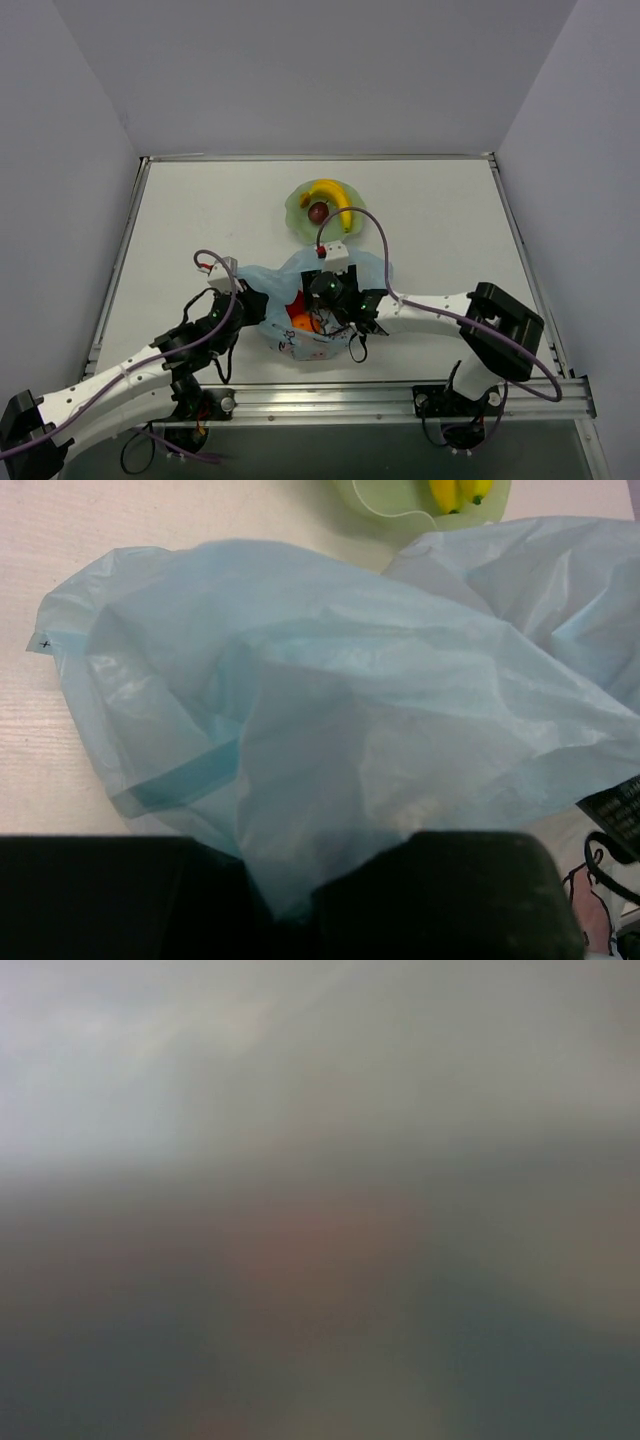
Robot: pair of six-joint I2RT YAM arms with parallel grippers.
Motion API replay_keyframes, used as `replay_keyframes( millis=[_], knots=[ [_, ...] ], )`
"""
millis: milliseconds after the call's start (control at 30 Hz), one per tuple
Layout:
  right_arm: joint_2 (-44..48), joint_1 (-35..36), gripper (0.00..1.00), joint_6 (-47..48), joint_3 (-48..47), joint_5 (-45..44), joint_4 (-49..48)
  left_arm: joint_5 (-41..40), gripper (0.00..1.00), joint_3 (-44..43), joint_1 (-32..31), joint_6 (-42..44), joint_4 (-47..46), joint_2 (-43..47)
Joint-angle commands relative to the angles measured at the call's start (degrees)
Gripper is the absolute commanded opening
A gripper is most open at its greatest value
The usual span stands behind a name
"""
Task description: Take the fake fruits out of the plastic bag
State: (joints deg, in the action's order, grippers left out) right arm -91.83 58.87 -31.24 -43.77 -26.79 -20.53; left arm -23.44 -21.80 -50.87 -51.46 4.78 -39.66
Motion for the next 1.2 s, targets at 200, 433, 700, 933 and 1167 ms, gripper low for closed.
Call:
replay_keyframes(
  millis=[200,433,700,933,1167],
  knots=[
    [22.0,15.4,0.33,-5.0,2.0,-1.7,18.4,-2.9,0.02,-2.2,0.5,0.0,-0.6,-1.1],
    [32.2,19.7,0.33,-1.2,-1.5,4.8,20.2,-4.1,0.02,-4.1,0.5,-0.2,3.0,-0.7],
    [32.6,11.1,0.28,11.2,-14.1,2.3,13.7,-8.2,0.02,-6.1,0.7,-0.6,16.2,3.5],
    [18.8,-13.3,0.28,13.0,-20.6,10.9,1.5,-10.4,0.02,-7.1,0.8,-4.9,25.9,5.6],
    [1.2,-25.0,0.29,15.4,-25.8,11.8,-2.2,-8.2,0.02,-6.6,1.0,-4.9,24.2,1.3]
  ],
)
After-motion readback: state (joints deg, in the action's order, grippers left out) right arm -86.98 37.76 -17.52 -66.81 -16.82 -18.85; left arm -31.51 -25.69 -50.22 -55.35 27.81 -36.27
